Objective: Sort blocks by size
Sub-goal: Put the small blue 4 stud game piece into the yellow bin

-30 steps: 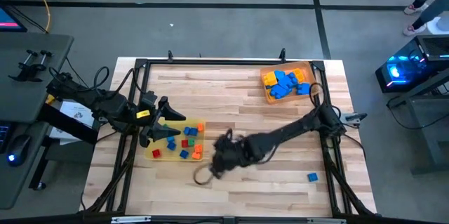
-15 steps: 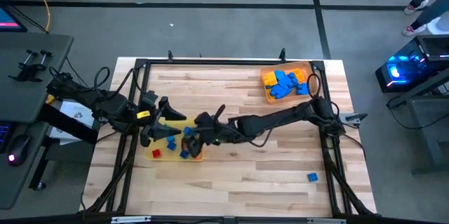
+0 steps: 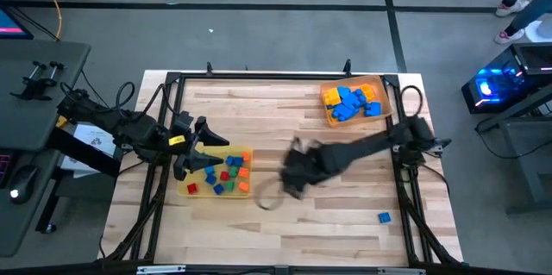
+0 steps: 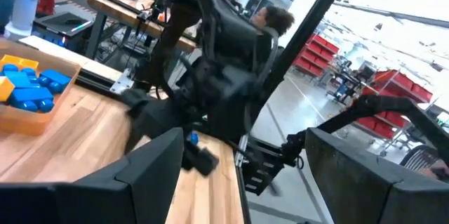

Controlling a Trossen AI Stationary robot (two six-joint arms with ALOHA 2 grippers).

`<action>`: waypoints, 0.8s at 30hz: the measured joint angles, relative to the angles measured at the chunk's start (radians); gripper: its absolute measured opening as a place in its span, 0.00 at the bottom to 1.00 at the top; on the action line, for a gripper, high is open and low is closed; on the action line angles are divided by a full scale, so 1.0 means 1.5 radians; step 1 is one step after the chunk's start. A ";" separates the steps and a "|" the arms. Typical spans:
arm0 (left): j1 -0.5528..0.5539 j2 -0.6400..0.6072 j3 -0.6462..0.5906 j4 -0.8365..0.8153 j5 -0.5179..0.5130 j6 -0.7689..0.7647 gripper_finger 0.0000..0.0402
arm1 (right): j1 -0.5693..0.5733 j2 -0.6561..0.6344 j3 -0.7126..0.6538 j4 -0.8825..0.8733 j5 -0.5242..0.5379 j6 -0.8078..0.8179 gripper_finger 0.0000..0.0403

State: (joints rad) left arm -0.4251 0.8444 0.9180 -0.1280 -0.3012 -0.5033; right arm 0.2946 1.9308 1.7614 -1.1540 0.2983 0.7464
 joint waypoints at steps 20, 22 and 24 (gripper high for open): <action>0.001 0.000 0.000 0.019 -0.003 0.000 0.71 | 0.250 -0.220 -0.502 -0.008 -0.529 0.150 0.76; 0.001 0.000 0.000 0.019 -0.012 0.000 0.71 | 0.255 -0.162 -0.486 -0.032 -0.557 0.079 0.76; 0.001 0.000 0.000 0.019 -0.017 -0.006 0.71 | 0.262 -0.107 -0.476 -0.055 -0.567 0.028 0.76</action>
State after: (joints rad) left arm -0.4236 0.8444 0.9180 -0.1002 -0.3264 -0.5125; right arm 0.6876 1.7709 1.0478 -1.2372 -0.5522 0.7885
